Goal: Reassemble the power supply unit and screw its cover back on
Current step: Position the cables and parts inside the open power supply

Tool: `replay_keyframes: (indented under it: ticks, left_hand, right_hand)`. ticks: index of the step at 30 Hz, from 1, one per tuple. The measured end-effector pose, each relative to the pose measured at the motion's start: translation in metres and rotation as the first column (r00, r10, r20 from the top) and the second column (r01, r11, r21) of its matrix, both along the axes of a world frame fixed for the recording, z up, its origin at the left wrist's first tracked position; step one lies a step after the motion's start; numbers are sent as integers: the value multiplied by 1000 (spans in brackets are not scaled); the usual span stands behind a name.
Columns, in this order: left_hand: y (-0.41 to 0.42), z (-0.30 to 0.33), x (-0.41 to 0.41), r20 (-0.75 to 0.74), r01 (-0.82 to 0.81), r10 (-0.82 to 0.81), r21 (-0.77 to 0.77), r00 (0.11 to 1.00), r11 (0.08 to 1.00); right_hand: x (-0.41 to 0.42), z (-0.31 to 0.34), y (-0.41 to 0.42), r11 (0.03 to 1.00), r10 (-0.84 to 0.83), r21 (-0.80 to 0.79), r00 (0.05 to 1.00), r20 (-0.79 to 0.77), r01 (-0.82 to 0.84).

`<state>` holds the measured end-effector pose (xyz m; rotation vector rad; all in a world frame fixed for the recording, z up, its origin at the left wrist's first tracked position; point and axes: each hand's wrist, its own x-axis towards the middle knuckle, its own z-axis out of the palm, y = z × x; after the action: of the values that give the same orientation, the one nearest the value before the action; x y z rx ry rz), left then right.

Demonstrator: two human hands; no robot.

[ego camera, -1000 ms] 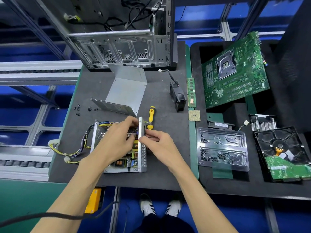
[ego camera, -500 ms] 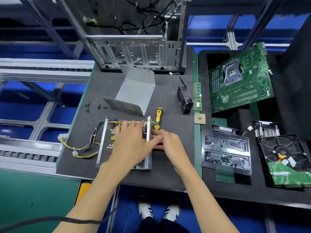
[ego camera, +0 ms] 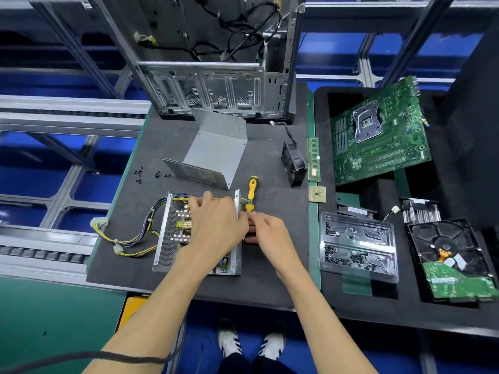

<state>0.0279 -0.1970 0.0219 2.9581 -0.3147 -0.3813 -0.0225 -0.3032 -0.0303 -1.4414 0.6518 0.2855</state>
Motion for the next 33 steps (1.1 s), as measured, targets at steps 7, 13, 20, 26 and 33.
replay_keyframes:
  ticks: [7, 13, 20, 26, 33]
  left_hand:
    - [5, -1, 2, -22, -36, 34, -128, 999, 991]
    - [15, -6, 7, -71, -33, 22, -157, 997, 987]
    - [49, 10, 16, 110, 134, -100, -370, 989, 919]
    - [80, 11, 32, -190, 428, -393, 211, 900, 879]
    - [80, -1, 42, -221, 551, -505, 335, 834, 764]
  right_hand:
    - [2, -5, 3, 991, 37, -130, 999, 16, -35]
    - [4, -2, 4, 988, 1, -157, 1000, 25, 3]
    - [1, 10, 6, 983, 19, -184, 976, 215, 21]
    - [-4, 12, 23, 964, 78, -267, 967, 241, -11]
    - [-7, 10, 40, 952, -10, -296, 975, 222, 77]
